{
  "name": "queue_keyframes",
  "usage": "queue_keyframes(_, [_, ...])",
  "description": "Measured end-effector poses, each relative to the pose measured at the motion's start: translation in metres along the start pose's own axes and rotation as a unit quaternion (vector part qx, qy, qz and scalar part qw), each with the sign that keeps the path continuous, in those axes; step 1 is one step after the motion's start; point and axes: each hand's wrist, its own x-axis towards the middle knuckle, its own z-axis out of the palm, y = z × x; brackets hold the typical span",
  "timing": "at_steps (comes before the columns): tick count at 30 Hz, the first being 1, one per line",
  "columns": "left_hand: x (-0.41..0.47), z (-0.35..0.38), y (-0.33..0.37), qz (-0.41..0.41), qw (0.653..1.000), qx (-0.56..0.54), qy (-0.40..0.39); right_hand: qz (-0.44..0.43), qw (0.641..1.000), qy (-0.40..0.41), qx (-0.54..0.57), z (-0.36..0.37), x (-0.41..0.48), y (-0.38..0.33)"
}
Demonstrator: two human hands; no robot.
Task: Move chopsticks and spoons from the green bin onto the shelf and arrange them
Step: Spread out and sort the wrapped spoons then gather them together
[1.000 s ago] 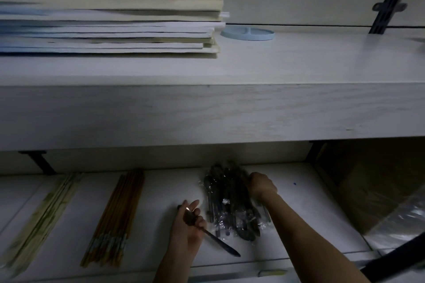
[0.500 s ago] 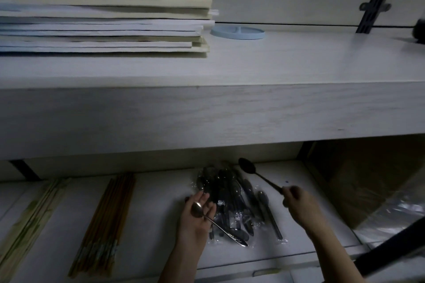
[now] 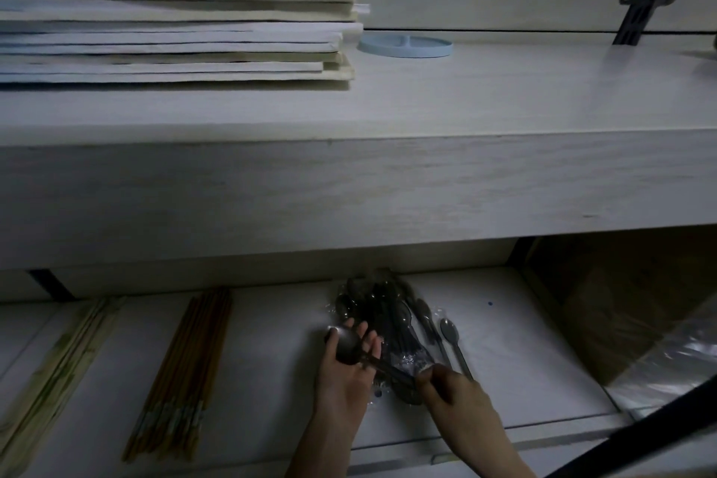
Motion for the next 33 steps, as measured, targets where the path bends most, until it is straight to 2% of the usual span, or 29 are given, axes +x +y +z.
queue_keyframes(3, [0.002,-0.006,0.001,0.007,1.0,-0.016,-0.003,-0.027,0.996,0.032,-0.076,0.003,0.001,0.001])
queue_keyframes(6, [-0.001,-0.011,0.003,0.014,1.0,-0.017,-0.01,-0.103,0.99,0.059,-0.08,0.012,0.006,0.007])
queue_keyframes(8, [-0.002,-0.012,0.003,0.016,1.0,-0.022,-0.008,-0.12,0.988,0.023,-0.09,0.02,0.011,0.011])
queue_keyframes(14, [-0.002,-0.011,0.002,0.019,0.999,-0.039,0.009,-0.058,0.992,-0.106,-0.041,0.027,0.016,0.013])
queue_keyframes(19, [0.005,-0.014,0.004,0.046,0.999,-0.014,0.021,-0.059,0.984,-0.159,0.059,0.019,0.012,0.009])
queue_keyframes(22, [0.008,-0.016,0.005,0.047,0.999,-0.012,0.012,-0.036,0.959,-0.222,0.174,0.018,0.007,0.002])
queue_keyframes(24, [0.011,-0.017,0.006,0.042,0.999,-0.017,0.002,-0.035,0.948,-0.243,0.203,0.021,0.006,-0.001])
queue_keyframes(27, [0.013,-0.016,0.006,0.043,0.999,-0.013,-0.006,-0.046,0.953,-0.25,0.164,0.025,0.007,-0.003])
queue_keyframes(29, [0.014,-0.016,0.005,0.055,0.998,-0.008,-0.004,-0.081,0.971,-0.212,0.07,0.029,0.008,-0.002])
queue_keyframes(31, [0.016,-0.016,0.004,0.067,0.998,0.005,0.002,-0.114,0.979,-0.152,-0.075,0.03,0.008,-0.001])
queue_keyframes(33, [0.016,-0.016,0.003,0.073,0.997,0.018,0.007,-0.115,0.978,-0.115,-0.129,0.028,0.007,-0.001])
